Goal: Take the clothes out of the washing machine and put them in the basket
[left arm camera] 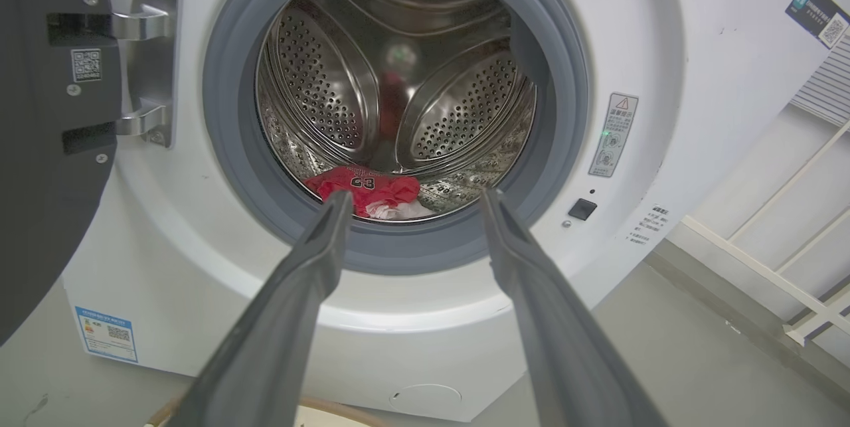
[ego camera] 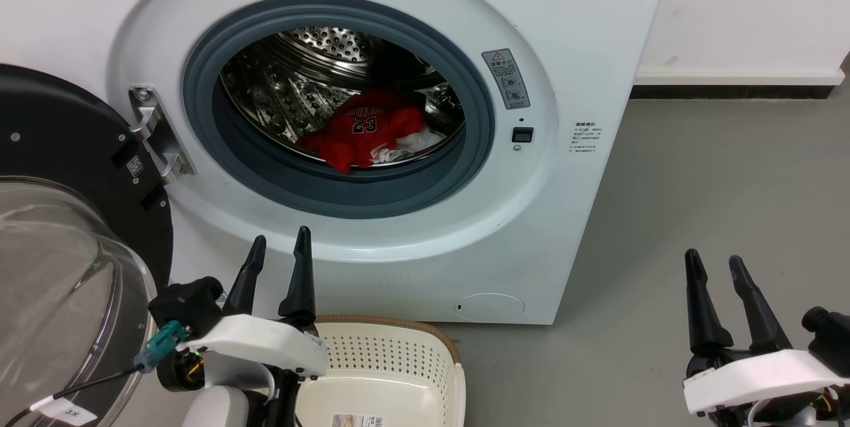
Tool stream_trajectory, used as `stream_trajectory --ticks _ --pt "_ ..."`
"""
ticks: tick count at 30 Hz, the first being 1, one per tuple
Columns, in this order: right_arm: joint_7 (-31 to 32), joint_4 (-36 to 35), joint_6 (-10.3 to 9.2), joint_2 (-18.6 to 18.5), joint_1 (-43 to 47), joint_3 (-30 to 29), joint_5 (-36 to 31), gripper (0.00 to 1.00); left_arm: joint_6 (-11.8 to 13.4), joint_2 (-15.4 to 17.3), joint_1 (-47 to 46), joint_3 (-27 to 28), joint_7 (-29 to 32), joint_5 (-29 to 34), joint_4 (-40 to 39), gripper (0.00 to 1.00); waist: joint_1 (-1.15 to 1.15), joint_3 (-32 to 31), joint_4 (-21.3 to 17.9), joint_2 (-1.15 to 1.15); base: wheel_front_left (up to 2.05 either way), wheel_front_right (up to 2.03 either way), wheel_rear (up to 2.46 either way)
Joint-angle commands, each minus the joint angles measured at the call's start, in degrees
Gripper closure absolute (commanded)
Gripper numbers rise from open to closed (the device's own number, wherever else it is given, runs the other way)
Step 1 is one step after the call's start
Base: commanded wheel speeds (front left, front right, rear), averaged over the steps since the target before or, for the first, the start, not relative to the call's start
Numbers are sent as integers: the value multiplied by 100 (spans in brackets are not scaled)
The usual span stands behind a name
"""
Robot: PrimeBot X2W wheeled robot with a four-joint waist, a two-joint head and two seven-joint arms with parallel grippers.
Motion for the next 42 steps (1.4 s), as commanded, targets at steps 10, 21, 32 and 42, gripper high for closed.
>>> stream_trajectory --ticks 10,21,32,42 --pt "-135 -158 0 -2 33 84 -695 0 124 49 -169 -46 -191 656 76 0 0 14 -1 0 0 0 0" --pt "-191 -212 0 -1 82 134 -1226 0 199 51 -198 -87 -316 1154 146 0 0 17 12 0 0 0 0" --pt "-212 -259 -1 0 123 129 -1710 0 260 34 -220 -116 -447 1643 160 0 0 21 24 0 0 0 0" --pt "-216 -271 -1 0 148 110 -2077 0 260 8 -194 -117 -555 2002 189 0 0 20 47 0 0 0 0"
